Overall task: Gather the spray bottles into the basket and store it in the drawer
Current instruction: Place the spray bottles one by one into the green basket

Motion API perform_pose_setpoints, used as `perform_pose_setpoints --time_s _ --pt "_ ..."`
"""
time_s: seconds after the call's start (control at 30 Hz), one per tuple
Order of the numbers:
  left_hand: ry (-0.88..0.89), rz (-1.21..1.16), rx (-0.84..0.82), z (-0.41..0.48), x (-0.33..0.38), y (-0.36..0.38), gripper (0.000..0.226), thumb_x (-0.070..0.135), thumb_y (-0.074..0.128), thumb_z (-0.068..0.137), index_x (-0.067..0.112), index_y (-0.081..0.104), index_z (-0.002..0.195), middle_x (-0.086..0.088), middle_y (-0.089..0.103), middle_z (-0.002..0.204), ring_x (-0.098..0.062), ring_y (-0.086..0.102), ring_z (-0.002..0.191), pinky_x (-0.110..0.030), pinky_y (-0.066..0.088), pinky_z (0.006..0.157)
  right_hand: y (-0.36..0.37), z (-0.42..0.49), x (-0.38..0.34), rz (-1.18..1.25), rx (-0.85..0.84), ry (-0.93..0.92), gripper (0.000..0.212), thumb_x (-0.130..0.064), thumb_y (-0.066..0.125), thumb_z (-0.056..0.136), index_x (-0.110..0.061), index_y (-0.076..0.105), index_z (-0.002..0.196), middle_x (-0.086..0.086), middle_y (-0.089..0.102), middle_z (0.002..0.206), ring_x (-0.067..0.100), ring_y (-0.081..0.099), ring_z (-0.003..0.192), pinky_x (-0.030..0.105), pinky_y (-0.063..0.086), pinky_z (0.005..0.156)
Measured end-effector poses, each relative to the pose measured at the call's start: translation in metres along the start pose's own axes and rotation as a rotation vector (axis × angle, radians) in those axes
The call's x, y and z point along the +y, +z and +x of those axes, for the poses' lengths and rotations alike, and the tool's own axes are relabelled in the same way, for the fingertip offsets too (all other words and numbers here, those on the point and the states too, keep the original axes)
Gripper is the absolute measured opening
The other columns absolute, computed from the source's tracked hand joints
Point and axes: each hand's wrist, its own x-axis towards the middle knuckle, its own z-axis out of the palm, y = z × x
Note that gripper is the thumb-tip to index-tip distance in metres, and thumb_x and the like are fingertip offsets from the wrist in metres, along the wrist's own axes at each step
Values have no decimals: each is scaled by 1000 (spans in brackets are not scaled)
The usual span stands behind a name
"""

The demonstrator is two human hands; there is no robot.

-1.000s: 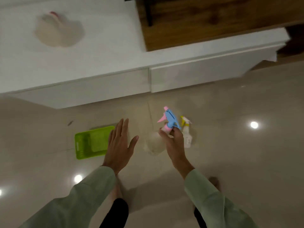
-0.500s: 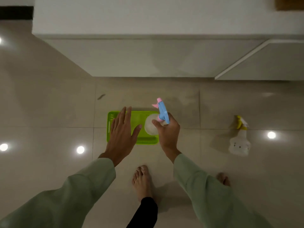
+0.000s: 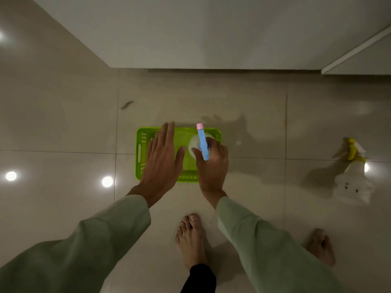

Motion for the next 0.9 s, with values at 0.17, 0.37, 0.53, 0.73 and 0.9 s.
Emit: perform_pose_setpoints --time_s 0.17,0.37,0.53,0.73,0.9 --pt "3 -11 19 -7 14 -11 63 27 40 102 11 11 155 -9 16 163 -23 14 151 -46 16 122 -17 -5 7 115 -175 92 74 -27 81 82 -16 45 145 4 61 134 22 50 121 31 44 90" --pt "75 -42 70 -28 67 -33 61 23 43 100 13 16 155 -7 20 163 -22 19 150 -45 21 121 -108 -13 11 179 -189 8 75 -36 78 84 -21 40 147 1 52 143 15 49 129 26 40 105" --pt "159 -61 26 -46 152 -26 59 23 45 100 11 23 153 -10 25 161 -27 21 149 -46 26 119 -212 -11 27 117 -81 23 56 -41 65 97 -25 41 145 -5 51 141 16 52 128 46 51 100" --pt "257 -53 -70 -61 265 17 59 31 41 101 17 18 154 -7 21 162 -22 20 149 -43 22 121 -327 5 77 125 51 150 47 -37 63 97 -29 46 140 -11 51 138 16 52 129 49 50 101" --pt "309 -8 -173 -56 341 80 60 36 38 102 20 15 155 -5 18 163 -20 17 150 -38 17 122 -388 31 152 130 71 365 56 -38 69 93 -20 48 142 -1 56 136 21 51 128 45 47 105"
